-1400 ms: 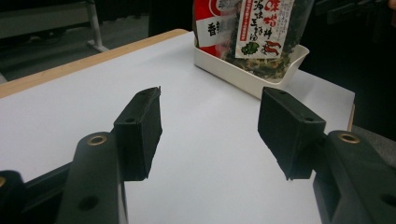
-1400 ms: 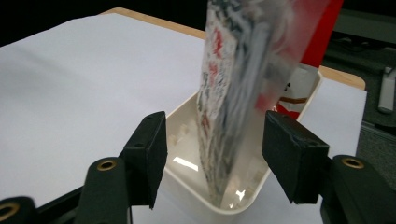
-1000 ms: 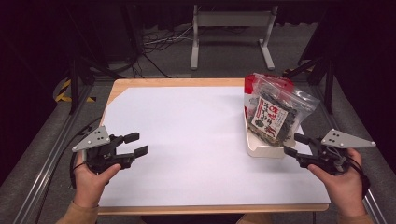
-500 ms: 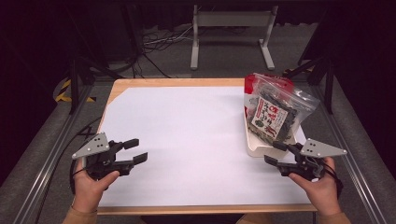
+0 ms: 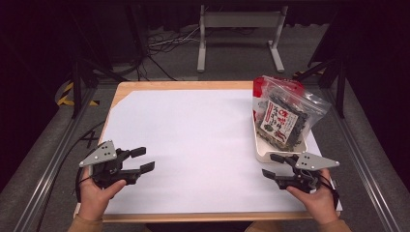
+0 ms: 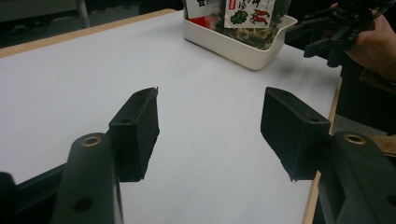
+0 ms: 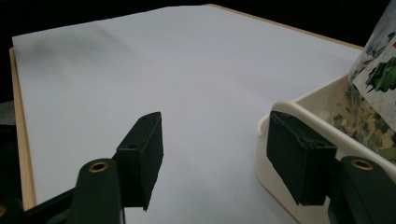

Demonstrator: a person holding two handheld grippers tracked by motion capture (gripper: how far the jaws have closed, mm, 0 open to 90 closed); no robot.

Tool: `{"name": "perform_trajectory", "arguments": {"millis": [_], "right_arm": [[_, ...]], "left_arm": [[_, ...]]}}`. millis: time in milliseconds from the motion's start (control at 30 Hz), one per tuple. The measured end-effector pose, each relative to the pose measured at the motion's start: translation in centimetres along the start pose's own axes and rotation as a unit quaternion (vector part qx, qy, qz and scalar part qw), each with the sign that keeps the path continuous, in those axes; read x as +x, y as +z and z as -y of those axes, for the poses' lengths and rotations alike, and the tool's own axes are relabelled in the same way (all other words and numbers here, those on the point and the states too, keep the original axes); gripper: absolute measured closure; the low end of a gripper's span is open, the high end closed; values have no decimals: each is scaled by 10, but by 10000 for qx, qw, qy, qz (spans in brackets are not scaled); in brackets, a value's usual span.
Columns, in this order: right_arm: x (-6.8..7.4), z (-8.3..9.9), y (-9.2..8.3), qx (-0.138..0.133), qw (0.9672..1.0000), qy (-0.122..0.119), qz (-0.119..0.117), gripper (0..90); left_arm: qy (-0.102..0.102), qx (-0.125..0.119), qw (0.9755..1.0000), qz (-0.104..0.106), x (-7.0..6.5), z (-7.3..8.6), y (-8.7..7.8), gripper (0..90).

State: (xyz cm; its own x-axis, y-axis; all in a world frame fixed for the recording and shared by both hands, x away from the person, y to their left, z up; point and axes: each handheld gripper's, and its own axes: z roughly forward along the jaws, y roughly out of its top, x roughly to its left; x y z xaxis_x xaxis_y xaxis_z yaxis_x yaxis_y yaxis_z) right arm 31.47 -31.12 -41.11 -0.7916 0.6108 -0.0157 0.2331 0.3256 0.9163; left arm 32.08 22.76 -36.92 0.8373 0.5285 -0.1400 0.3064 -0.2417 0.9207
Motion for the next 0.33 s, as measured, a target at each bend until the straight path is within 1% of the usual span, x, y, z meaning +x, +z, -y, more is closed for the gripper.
{"name": "perform_trajectory", "arguments": {"millis": [133, 333], "right_arm": [[0, 1, 0, 6, 10000, 26, 33, 357], [0, 1, -1, -57, 10000, 34, 34, 347]], "left_arm": [[-6, -3, 10000, 1, 0, 0, 1, 378], [-9, 12, 10000, -11, 0, 1, 1, 376]]}}
